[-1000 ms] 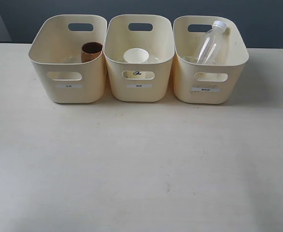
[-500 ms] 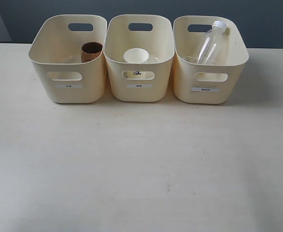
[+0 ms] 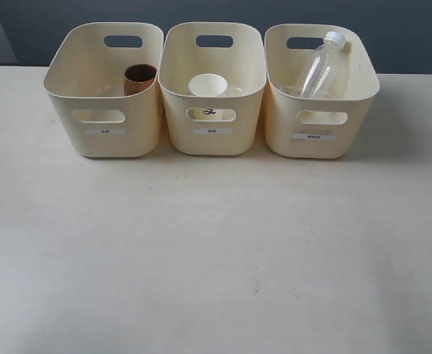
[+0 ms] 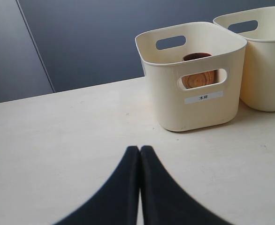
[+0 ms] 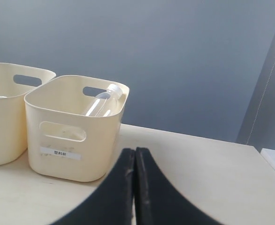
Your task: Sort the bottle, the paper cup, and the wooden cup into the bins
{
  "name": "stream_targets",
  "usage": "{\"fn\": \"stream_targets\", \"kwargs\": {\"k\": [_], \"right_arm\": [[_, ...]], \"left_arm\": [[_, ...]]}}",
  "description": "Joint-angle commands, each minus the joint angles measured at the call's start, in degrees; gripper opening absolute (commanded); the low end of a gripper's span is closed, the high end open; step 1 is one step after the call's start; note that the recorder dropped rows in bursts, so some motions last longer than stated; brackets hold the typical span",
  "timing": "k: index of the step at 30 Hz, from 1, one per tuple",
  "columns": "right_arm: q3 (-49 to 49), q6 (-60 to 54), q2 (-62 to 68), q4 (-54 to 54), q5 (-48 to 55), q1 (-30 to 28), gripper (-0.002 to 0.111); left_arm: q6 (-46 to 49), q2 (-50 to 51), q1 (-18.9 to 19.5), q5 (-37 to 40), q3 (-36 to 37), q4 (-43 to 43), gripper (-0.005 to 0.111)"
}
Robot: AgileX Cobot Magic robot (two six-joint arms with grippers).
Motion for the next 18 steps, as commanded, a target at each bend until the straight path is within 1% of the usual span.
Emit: {"fn": "stream_targets", "kwargs": {"k": [1,18], "right_arm": [[0.3,0.1,-0.4,0.5,0.0,-0.3,-0.001],[0.3,0.1,-0.4,0.8,0.4,-0.3,-0.001]], "left_arm": [[-0.1,-0.3,-0.2,0.1,0.1,-0.1,0.000],[-0.1,-0.3,-0.2,0.1,0.1,-0.1,0.000]]}}
